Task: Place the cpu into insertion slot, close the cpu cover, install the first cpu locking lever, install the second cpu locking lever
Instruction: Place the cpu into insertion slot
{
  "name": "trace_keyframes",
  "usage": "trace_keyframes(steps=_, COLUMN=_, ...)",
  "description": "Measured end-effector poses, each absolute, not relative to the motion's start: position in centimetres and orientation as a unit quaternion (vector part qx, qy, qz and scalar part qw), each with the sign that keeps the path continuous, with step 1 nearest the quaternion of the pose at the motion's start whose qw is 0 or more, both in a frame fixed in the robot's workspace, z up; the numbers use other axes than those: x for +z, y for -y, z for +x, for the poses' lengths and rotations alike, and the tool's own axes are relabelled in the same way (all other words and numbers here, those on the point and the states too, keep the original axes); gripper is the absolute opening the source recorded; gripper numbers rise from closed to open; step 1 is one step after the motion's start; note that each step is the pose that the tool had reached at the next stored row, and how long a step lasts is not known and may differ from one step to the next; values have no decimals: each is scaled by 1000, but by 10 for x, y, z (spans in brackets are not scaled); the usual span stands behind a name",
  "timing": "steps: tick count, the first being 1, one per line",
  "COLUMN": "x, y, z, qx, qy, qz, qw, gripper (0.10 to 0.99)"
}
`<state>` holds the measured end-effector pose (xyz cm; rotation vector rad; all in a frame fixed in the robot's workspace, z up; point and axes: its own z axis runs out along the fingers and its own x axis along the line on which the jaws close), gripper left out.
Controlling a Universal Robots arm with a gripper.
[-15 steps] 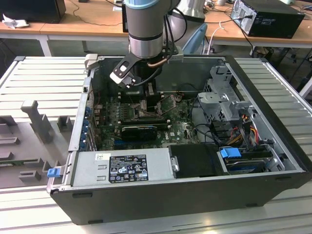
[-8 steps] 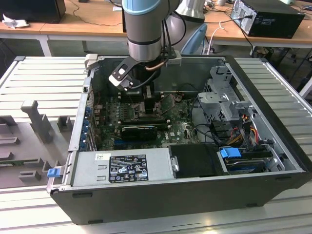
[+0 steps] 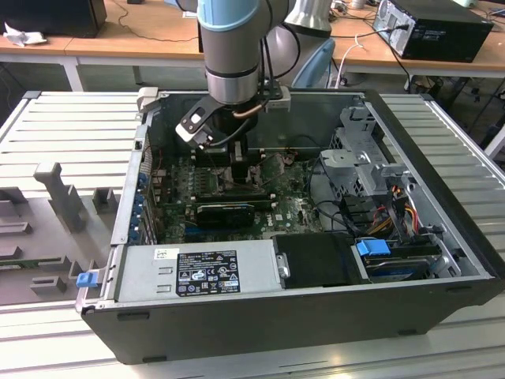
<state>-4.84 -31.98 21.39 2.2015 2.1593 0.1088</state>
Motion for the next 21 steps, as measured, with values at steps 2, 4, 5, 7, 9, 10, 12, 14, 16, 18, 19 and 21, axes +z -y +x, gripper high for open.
trace_keyframes(steps=2, x=211, y=318, z=-48, qx=35, qy=-700, qz=713, qw=28, gripper=529)
trace_keyframes(steps=4, x=207, y=318, z=-48, qx=35, qy=-700, qz=713, qw=28, gripper=529)
trace_keyframes(steps=5, x=207, y=317, z=-48, qx=35, qy=-700, qz=713, qw=28, gripper=529)
trace_keyframes(steps=7, x=205, y=317, z=-48, qx=35, qy=-700, qz=713, qw=28, gripper=529)
trace_keyframes(steps=9, x=205, y=317, z=-48, qx=35, qy=-700, qz=713, qw=28, gripper=529)
trace_keyframes(steps=10, x=204, y=317, z=-48, qx=35, qy=-699, qz=713, qw=28, gripper=529)
trace_keyframes(steps=12, x=204, y=317, z=-48, qx=35, qy=-700, qz=713, qw=28, gripper=529)
trace_keyframes(steps=14, x=203, y=317, z=-47, qx=35, qy=-699, qz=713, qw=28, gripper=529)
trace_keyframes(steps=16, x=202, y=317, z=-47, qx=35, qy=-700, qz=713, qw=28, gripper=529)
trace_keyframes(steps=18, x=202, y=317, z=-47, qx=35, qy=-700, qz=713, qw=28, gripper=529)
trace_keyframes(steps=19, x=201, y=317, z=-47, qx=35, qy=-700, qz=713, qw=28, gripper=541)
trace_keyframes(steps=21, x=201, y=317, z=-47, qx=35, qy=-700, qz=713, qw=28, gripper=663)
